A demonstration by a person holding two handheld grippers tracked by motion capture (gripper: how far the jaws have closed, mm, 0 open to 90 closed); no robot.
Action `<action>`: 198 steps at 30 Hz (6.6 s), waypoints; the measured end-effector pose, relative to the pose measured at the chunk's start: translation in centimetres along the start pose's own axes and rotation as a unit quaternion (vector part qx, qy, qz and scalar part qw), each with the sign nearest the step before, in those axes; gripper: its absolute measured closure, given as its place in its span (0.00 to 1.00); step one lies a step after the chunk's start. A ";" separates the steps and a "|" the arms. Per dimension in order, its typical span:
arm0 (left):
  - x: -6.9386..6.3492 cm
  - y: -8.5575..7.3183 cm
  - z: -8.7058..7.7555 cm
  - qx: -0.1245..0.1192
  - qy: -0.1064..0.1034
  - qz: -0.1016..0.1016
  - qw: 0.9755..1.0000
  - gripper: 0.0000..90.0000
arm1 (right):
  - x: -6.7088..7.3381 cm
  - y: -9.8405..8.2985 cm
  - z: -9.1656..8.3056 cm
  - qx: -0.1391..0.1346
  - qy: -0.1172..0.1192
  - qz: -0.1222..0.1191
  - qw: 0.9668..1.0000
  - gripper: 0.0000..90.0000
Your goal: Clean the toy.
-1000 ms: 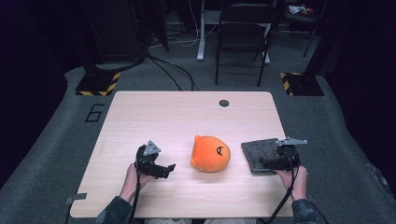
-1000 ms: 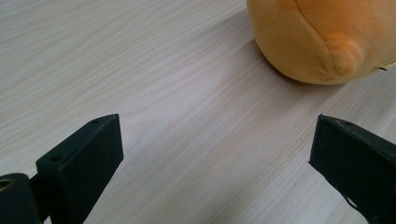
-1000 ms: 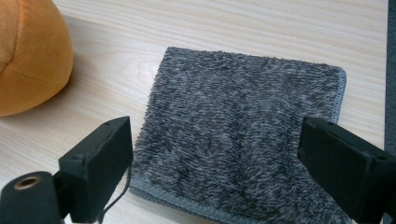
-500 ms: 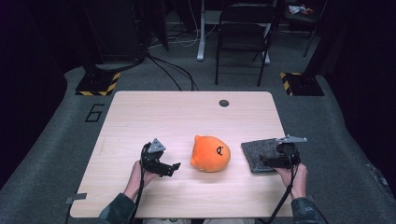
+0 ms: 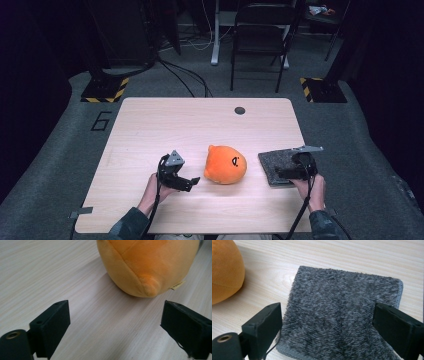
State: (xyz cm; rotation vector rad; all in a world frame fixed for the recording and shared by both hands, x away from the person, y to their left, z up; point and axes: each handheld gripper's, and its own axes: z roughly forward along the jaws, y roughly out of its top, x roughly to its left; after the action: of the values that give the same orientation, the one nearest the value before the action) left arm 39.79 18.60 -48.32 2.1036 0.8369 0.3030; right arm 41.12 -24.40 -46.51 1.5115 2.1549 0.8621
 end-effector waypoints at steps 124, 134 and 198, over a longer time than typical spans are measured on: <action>-3.2 0.7 2.8 -0.032 -0.034 0.041 0.998 0.80 | 10.5 6.4 -0.6 -0.039 0.120 -0.043 0.991 0.83; -3.5 0.8 2.7 -0.039 -0.033 0.048 0.998 0.82 | 13.5 7.8 -0.2 -0.031 0.125 -0.078 0.989 0.83; -4.2 0.7 2.7 -0.054 -0.048 0.064 0.995 0.86 | 13.9 6.8 0.7 -0.007 0.083 -0.107 0.991 0.81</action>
State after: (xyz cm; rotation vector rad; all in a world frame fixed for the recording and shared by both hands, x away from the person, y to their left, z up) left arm 38.24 13.84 -49.14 2.0580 0.6178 0.3063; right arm 41.41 -9.59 -41.82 1.2107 2.3705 0.9551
